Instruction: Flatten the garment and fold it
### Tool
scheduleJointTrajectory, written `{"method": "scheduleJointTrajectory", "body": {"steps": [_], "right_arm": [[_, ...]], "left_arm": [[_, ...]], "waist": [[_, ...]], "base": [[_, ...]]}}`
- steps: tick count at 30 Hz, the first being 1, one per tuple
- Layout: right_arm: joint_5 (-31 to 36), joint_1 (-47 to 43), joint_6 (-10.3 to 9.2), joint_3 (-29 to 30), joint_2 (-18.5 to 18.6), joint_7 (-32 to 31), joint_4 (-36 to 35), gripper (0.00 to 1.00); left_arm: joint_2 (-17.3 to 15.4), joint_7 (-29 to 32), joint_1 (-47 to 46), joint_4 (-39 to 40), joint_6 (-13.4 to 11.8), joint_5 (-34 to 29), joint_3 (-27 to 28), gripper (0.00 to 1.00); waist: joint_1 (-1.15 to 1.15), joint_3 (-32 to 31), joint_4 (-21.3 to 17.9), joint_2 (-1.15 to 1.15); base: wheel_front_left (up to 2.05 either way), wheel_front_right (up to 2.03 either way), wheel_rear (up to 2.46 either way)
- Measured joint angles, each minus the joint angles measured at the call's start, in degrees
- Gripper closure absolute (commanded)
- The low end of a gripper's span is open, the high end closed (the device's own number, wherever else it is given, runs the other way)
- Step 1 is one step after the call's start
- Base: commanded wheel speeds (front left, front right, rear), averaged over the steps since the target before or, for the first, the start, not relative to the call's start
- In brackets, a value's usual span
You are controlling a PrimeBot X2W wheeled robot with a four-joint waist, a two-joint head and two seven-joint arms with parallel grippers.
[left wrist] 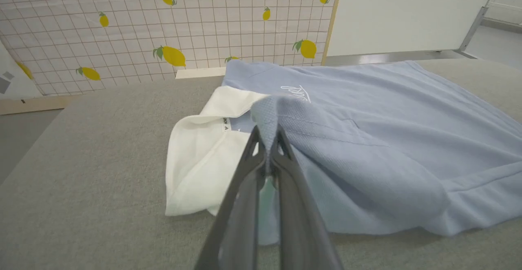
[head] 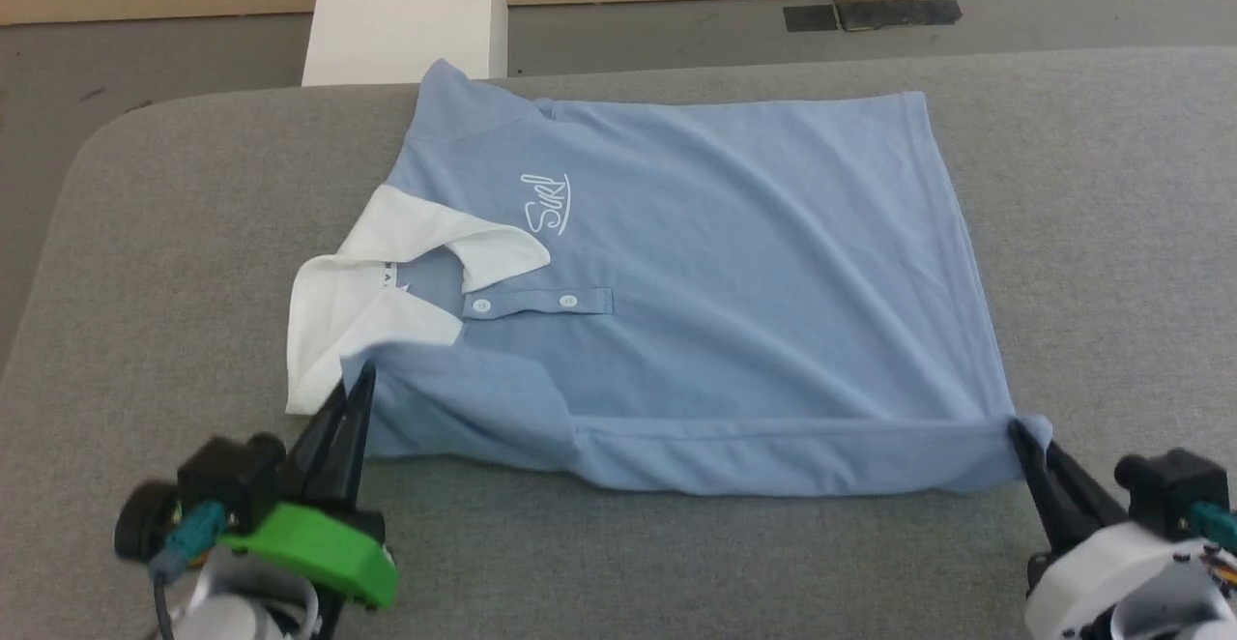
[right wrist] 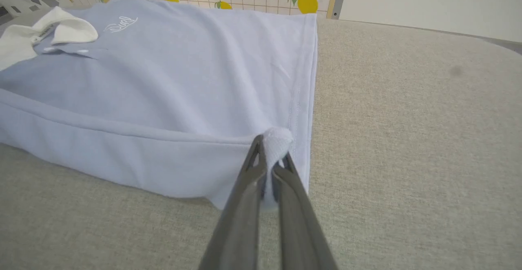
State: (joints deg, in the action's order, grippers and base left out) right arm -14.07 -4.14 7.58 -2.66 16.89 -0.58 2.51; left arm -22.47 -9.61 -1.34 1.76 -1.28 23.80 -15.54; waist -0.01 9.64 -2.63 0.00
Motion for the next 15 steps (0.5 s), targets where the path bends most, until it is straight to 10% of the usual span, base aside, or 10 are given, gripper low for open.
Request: {"method": "scheduleJointTrajectory", "body": {"steps": [15], "right_arm": [[-2.2,17.8,0.00,-3.6,4.1,-7.4,5.7,1.00]], "left_arm": [[-3.3,10.5,-22.1,-11.7,6.5,3.2,-1.0,1.00]], "waist": [[0.00,6.6,-1.3,0.00]], "base": [[0.00,0.00,0.00]]}}
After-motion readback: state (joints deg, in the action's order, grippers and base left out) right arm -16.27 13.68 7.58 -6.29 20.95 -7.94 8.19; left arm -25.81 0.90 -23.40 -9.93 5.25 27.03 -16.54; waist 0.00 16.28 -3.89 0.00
